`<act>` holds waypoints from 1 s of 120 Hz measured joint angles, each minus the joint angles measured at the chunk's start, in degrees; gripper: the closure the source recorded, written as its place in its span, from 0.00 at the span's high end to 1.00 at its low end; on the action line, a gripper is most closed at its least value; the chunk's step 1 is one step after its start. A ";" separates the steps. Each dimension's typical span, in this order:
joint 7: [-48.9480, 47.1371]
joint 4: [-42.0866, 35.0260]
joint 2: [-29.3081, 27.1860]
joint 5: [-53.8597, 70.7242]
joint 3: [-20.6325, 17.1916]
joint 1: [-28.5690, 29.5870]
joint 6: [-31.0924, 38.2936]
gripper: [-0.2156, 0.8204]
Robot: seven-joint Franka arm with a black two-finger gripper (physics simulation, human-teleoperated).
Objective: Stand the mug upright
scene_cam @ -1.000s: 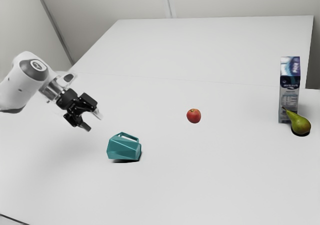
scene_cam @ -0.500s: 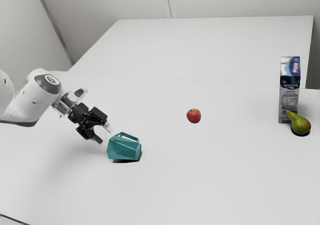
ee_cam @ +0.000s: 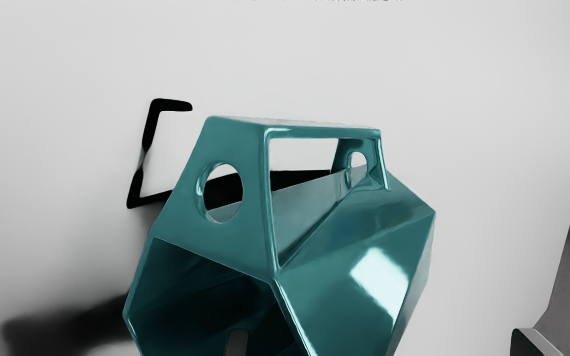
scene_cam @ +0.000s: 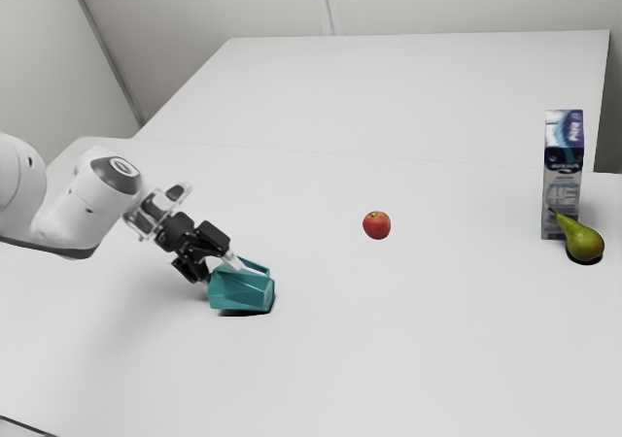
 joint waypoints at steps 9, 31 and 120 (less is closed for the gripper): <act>0.30 -0.02 -0.01 -0.47 -0.50 0.09 0.30 0.73; 0.42 0.03 -0.32 -1.38 -1.42 0.03 0.77 0.56; -2.31 1.11 -2.53 0.51 -3.70 0.09 1.20 0.05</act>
